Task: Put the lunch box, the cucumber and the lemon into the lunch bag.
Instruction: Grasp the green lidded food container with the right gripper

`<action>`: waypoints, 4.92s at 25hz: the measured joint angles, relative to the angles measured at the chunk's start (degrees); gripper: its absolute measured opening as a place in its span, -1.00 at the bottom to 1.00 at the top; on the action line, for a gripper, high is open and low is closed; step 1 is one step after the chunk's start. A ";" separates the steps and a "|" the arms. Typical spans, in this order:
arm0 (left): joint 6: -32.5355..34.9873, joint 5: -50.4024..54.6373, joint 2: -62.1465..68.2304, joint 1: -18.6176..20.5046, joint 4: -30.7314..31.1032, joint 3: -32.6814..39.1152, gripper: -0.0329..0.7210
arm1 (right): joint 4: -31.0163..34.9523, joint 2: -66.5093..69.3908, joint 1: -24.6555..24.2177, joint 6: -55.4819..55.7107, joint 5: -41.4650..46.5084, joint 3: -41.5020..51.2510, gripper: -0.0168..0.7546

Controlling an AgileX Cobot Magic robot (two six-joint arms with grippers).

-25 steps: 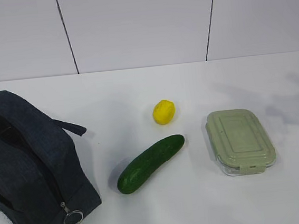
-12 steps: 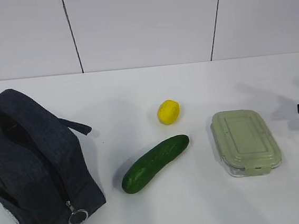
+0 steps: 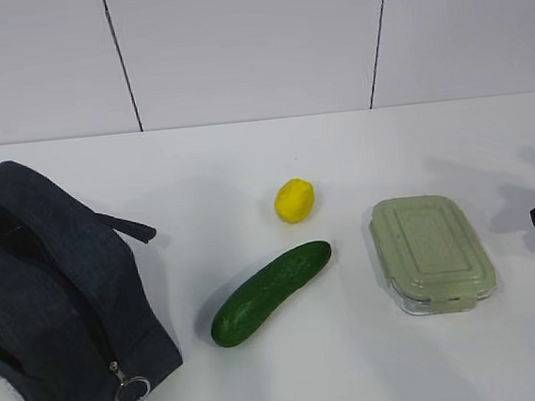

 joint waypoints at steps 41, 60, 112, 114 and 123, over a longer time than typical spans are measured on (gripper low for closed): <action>0.00 0.00 0.00 0.00 -0.75 0.00 -0.27 | 12.03 1.27 0.00 -7.54 -0.12 0.00 0.05; 0.00 0.00 0.00 0.00 -1.66 0.00 -0.27 | 10.47 1.27 0.00 -7.54 -0.12 0.00 0.05; 0.00 0.00 0.00 0.00 -1.66 0.00 -0.27 | 8.55 5.75 4.42 -2.49 -0.21 0.00 0.39; 0.00 0.00 0.00 0.00 -1.66 0.00 -0.27 | 8.45 5.75 4.42 -1.79 -0.21 0.00 0.40; 0.00 0.00 0.00 0.00 -1.66 0.00 -0.27 | 7.25 5.75 5.10 -0.55 -0.21 0.00 0.40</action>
